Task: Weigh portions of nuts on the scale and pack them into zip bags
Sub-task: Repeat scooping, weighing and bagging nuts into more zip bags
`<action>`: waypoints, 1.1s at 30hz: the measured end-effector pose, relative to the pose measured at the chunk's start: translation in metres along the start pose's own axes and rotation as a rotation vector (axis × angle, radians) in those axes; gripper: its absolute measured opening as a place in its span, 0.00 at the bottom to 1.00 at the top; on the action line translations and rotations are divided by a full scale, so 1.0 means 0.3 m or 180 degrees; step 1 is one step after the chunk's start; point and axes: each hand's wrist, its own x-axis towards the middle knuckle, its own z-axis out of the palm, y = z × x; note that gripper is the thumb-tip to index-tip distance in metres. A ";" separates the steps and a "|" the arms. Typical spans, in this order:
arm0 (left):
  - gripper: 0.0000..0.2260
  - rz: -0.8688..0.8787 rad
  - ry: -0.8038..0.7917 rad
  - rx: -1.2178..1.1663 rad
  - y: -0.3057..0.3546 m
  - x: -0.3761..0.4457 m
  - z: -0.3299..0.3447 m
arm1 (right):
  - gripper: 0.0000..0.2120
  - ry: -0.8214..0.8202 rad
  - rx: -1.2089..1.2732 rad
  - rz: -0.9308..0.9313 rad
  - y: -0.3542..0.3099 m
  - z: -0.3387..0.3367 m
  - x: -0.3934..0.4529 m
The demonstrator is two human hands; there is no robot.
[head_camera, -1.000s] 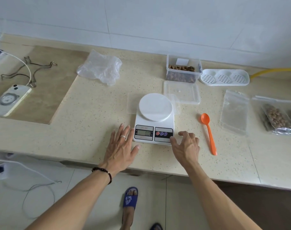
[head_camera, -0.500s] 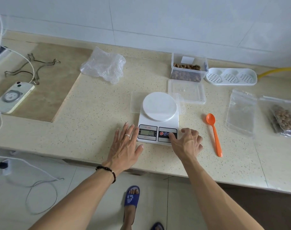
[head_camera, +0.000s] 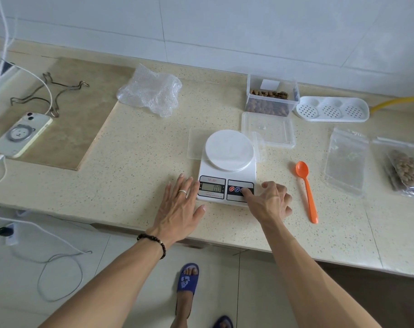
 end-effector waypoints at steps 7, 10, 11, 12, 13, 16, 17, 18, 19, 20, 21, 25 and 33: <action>0.29 0.0197 0.0272 -0.0048 0.032 0.020 -0.057 | 0.23 0.0073 0.0244 -0.0140 0.011 -0.060 -0.006; 0.30 0.0414 0.0372 0.0024 0.084 0.078 -0.099 | 0.21 0.0192 0.0275 -0.0219 0.037 -0.128 0.008; 0.30 0.0487 0.0368 0.0023 0.108 0.103 -0.111 | 0.20 0.0251 0.0308 -0.0211 0.052 -0.150 0.018; 0.30 0.0560 0.0360 0.0024 0.135 0.130 -0.121 | 0.19 0.0314 0.0318 -0.0190 0.071 -0.172 0.027; 0.31 0.0639 0.0344 0.0025 0.163 0.157 -0.127 | 0.18 0.0374 0.0302 -0.0147 0.091 -0.192 0.038; 0.31 0.0913 0.0241 0.0021 0.244 0.243 -0.136 | 0.17 0.0531 0.0221 0.0105 0.154 -0.243 0.076; 0.32 0.1005 0.0221 0.0036 0.270 0.270 -0.137 | 0.17 0.0583 0.0165 0.0185 0.173 -0.256 0.088; 0.33 0.1088 0.0187 0.0050 0.293 0.296 -0.137 | 0.18 0.0614 0.0076 0.0262 0.189 -0.267 0.098; 0.34 0.1157 0.0130 0.0056 0.313 0.319 -0.137 | 0.18 0.0624 -0.0023 0.0342 0.202 -0.272 0.111; 0.35 0.1211 0.0090 0.0047 0.329 0.338 -0.138 | 0.17 0.0619 -0.0095 0.0425 0.210 -0.275 0.121; 0.35 0.1248 0.0084 0.0028 0.340 0.357 -0.137 | 0.16 0.0597 -0.0125 0.0511 0.214 -0.274 0.131; 0.32 0.1290 0.0016 0.0030 0.345 0.419 -0.142 | 0.11 0.0446 0.0055 0.0870 0.210 -0.260 0.163; 0.41 0.0981 -0.0057 0.0051 0.274 0.561 -0.213 | 0.04 0.0422 0.1409 0.0816 0.090 -0.257 0.242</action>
